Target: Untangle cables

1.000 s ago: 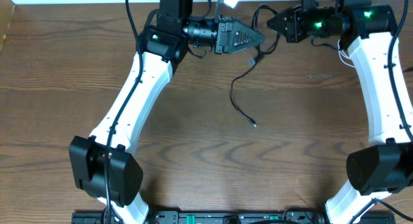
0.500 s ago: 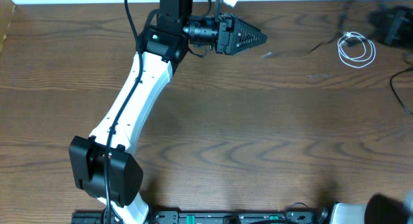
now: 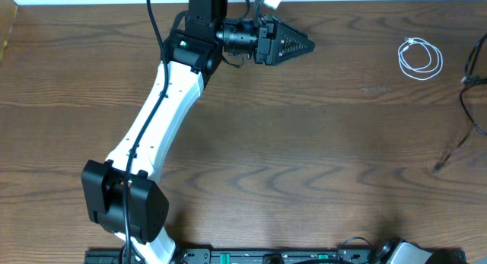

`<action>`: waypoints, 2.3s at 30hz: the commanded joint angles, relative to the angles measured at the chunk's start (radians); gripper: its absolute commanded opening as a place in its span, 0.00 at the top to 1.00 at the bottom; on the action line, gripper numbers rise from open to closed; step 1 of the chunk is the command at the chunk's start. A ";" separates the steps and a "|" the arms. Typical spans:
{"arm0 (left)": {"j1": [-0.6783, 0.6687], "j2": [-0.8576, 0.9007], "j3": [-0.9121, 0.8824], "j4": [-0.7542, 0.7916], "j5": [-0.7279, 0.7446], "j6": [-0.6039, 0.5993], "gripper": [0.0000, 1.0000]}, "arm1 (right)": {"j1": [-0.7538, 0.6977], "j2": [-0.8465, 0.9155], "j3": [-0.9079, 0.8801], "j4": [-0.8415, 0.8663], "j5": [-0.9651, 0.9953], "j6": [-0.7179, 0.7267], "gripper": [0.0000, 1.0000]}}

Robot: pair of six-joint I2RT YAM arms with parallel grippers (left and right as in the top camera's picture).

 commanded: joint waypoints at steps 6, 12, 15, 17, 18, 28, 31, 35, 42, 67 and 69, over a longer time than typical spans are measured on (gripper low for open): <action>0.003 -0.002 0.017 0.002 -0.006 0.021 0.43 | -0.006 0.023 -0.005 -0.100 0.381 -0.001 0.99; 0.003 -0.002 0.017 0.002 -0.006 0.021 0.42 | -0.006 0.084 -0.039 -0.091 0.505 0.009 0.99; 0.003 -0.002 0.017 0.002 -0.006 0.021 0.42 | -0.006 0.137 -0.042 -0.075 0.525 -0.032 0.99; 0.003 -0.002 0.017 0.002 -0.005 0.021 0.41 | -0.006 0.185 -0.042 -0.068 0.525 -0.044 0.99; 0.003 -0.002 0.017 0.002 -0.005 0.021 0.41 | -0.006 0.203 -0.042 -0.066 0.525 -0.044 0.99; 0.003 -0.002 0.017 0.002 -0.005 0.021 0.41 | -0.006 0.369 -0.042 -0.018 0.540 -0.043 0.31; 0.003 -0.002 0.017 0.002 -0.006 0.021 0.41 | -0.007 0.381 -0.042 -0.024 0.547 -0.016 0.01; 0.003 -0.002 0.017 0.002 -0.005 0.021 0.41 | -0.008 0.363 -0.040 -0.021 0.556 0.024 0.01; 0.014 -0.002 0.017 0.001 -0.169 0.021 0.41 | -0.005 0.264 -0.036 -0.084 0.187 -0.152 0.01; 0.101 -0.001 0.017 -0.546 -1.019 0.021 0.02 | 0.181 -0.217 -0.037 -0.284 0.064 -0.260 0.01; 0.101 -0.001 0.017 -0.546 -1.019 0.021 0.02 | 0.181 -0.227 -0.037 -0.285 0.065 -0.260 0.01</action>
